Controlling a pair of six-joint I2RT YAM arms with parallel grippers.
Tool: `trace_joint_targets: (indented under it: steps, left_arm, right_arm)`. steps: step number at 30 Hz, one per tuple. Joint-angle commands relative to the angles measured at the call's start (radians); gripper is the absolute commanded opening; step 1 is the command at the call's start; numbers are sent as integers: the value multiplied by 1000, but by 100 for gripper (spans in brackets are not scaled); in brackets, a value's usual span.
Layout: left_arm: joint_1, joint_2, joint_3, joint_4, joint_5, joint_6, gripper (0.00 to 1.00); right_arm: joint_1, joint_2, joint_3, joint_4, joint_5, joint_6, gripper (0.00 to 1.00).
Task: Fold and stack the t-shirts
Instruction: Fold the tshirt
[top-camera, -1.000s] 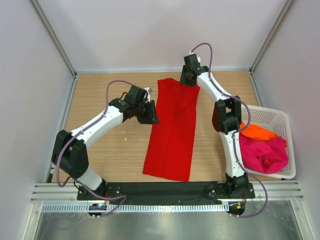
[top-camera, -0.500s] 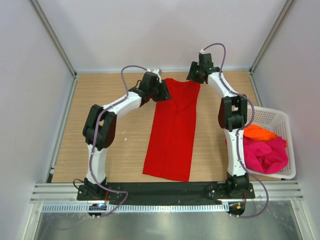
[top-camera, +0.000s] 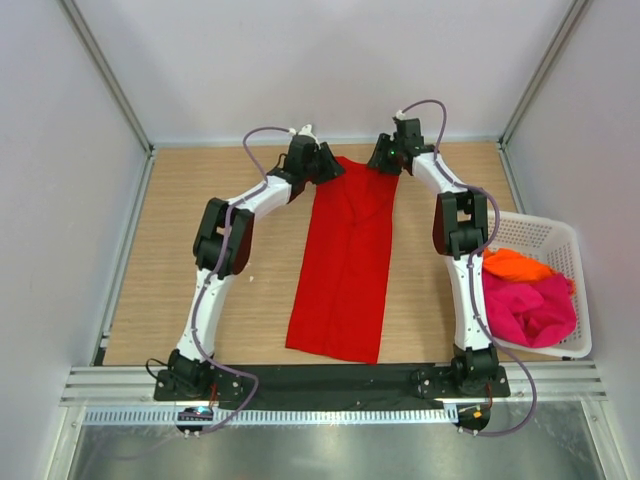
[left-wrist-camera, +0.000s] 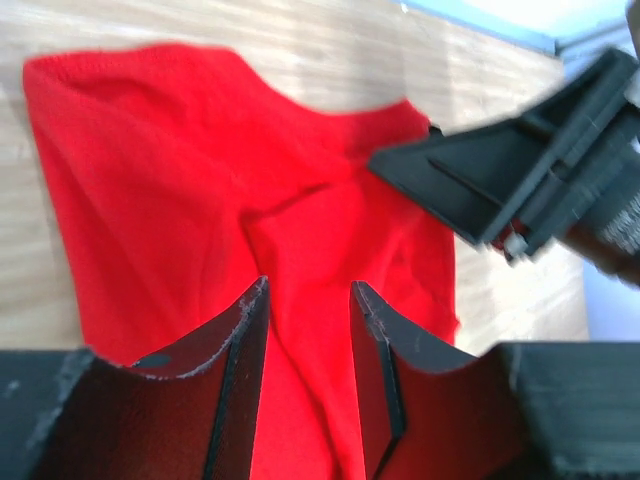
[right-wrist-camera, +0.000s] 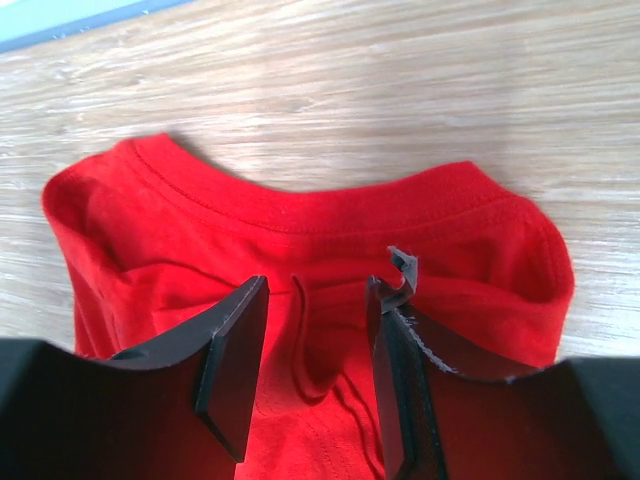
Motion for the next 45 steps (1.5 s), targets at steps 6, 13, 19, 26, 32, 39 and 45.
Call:
trace_joint_targets:
  steps: [6, 13, 19, 26, 32, 39, 45]
  left_arm:
    - [2, 106, 132, 101, -10, -76, 34]
    - [-13, 129, 156, 92, -30, -96, 31]
    - [-16, 151, 172, 66, -52, -97, 33]
    - [-21, 152, 167, 25, -78, -77, 34]
    - [-33, 154, 169, -25, -130, -48, 38]
    - [-32, 198, 212, -25, -127, -64, 38]
    - [-35, 231, 253, -46, -127, -82, 31]
  right_arm:
    - [-4, 6, 29, 80, -47, 41, 48]
    - [-4, 6, 25, 80, -53, 46, 47]
    - [-6, 9, 20, 93, -60, 61, 46]
    - [-7, 9, 8, 99, -63, 52, 46]
    - [-9, 14, 0, 109, -68, 66, 46]
    - [-7, 5, -24, 116, -71, 67, 45]
    - [-15, 5, -23, 112, -68, 64, 44]
